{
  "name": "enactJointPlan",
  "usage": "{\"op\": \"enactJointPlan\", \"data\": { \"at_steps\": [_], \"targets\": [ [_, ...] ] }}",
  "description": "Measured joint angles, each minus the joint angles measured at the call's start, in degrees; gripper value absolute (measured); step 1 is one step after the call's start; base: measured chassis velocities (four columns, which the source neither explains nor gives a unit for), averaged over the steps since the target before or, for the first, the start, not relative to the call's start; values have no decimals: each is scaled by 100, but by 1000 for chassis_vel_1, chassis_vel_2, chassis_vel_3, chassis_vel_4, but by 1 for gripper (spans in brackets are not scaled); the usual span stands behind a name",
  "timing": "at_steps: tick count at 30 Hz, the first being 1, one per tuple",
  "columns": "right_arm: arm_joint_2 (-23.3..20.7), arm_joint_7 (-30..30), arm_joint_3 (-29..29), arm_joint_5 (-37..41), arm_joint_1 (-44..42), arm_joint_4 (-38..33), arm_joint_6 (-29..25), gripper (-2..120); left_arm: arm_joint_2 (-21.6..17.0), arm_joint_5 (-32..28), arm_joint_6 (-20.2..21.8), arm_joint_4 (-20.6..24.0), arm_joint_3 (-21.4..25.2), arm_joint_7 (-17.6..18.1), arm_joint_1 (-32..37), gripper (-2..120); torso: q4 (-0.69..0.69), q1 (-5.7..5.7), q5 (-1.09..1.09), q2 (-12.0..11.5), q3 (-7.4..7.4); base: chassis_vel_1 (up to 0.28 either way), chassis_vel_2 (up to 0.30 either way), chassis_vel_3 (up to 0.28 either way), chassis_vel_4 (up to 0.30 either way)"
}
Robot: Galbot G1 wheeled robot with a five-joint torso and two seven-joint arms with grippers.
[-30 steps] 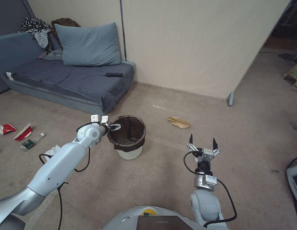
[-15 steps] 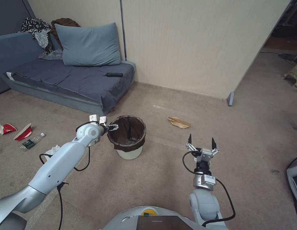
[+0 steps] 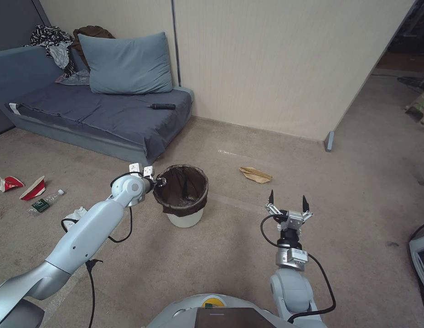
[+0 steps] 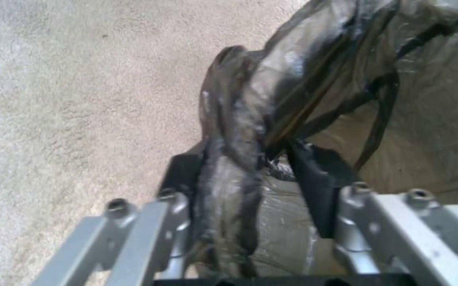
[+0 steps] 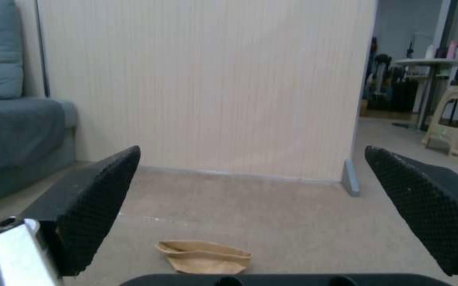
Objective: Pick up the trash bin, then pick up the garbage from the floor and place it into the trash bin.
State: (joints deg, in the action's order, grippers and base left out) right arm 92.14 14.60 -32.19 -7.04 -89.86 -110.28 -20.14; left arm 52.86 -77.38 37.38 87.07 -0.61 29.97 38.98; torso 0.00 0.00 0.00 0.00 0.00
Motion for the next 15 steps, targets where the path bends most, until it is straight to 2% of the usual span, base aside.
{"op": "enactJointPlan", "data": {
  "at_steps": [1,7,8,15],
  "targets": [
    [0,9,1,-1,-3,-5,0,100,0,-51,16,4,0,27,1,31,0,0,0,0,0,0,0,0,0],
    [0,24,5,-6,-9,-32,11,100,-27,-186,73,34,2,129,26,31,0,0,0,0,0,0,0,0,0],
    [0,29,8,-6,-9,-40,13,100,-39,-196,88,39,3,141,34,6,-1,0,0,0,0,0,0,0,0],
    [0,34,12,-6,-9,-49,21,100,-81,-200,100,62,9,160,51,6,0,0,-1,0,0,0,0,0,0]
  ]
}}
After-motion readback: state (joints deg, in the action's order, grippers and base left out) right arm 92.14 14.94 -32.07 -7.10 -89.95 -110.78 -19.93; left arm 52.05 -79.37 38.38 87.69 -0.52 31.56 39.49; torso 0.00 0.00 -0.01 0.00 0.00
